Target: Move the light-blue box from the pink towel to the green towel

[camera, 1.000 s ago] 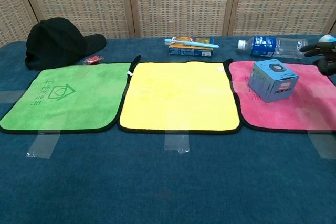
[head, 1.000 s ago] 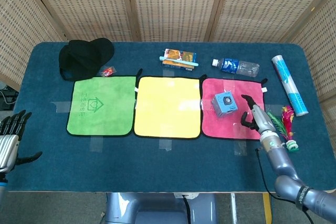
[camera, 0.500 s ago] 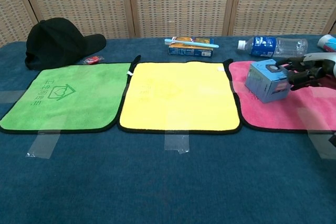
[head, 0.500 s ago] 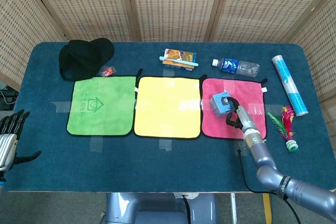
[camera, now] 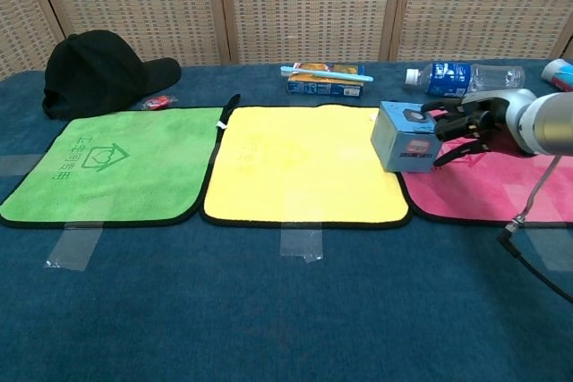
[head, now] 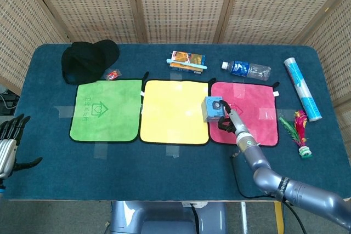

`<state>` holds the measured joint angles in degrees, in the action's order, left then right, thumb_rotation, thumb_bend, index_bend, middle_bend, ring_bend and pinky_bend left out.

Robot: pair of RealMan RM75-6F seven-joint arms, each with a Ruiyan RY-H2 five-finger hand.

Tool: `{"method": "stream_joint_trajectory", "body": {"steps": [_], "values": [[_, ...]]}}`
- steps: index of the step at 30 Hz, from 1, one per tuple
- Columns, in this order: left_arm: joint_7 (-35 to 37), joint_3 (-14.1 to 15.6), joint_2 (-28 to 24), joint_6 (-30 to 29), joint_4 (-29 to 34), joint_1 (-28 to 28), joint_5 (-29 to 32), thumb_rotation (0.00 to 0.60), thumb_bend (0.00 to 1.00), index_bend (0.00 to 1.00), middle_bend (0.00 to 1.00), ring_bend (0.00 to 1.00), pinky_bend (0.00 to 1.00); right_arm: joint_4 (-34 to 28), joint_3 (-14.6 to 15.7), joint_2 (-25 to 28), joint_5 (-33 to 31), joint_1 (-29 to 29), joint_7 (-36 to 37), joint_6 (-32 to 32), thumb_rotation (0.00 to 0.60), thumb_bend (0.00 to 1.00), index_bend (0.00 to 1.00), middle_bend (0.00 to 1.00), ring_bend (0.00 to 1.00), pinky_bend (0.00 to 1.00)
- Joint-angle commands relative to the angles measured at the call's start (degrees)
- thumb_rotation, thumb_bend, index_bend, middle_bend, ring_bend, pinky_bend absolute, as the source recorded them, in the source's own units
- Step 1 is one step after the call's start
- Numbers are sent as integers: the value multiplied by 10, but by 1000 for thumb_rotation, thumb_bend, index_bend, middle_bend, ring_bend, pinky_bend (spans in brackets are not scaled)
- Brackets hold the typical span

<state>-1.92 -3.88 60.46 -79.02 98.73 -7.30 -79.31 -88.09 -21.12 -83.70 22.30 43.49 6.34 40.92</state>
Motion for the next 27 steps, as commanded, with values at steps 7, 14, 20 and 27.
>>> {"method": "stream_joint_trajectory", "body": {"steps": [7, 14, 20, 27], "values": [[7, 0, -3, 0, 0, 0, 2, 600, 0, 0, 0, 0, 0, -12, -2, -14, -28, 38, -34, 33, 600, 1000, 34, 66, 0, 287], [9, 1, -4, 0, 1, 0, 0, 600, 0, 0, 0, 0, 0, -23, 6, -18, -52, 62, -63, 38, 600, 1000, 55, 88, 11, 287], [12, 2, -5, -1, 1, 1, 1, 600, 0, 0, 0, 0, 0, -20, 3, -32, -79, 89, -82, 41, 600, 1000, 59, 96, 20, 287], [13, 2, -6, 0, 0, 0, 1, 600, 0, 0, 0, 0, 0, -18, -3, -50, -102, 116, -100, 52, 600, 1000, 60, 97, 27, 288]]}}
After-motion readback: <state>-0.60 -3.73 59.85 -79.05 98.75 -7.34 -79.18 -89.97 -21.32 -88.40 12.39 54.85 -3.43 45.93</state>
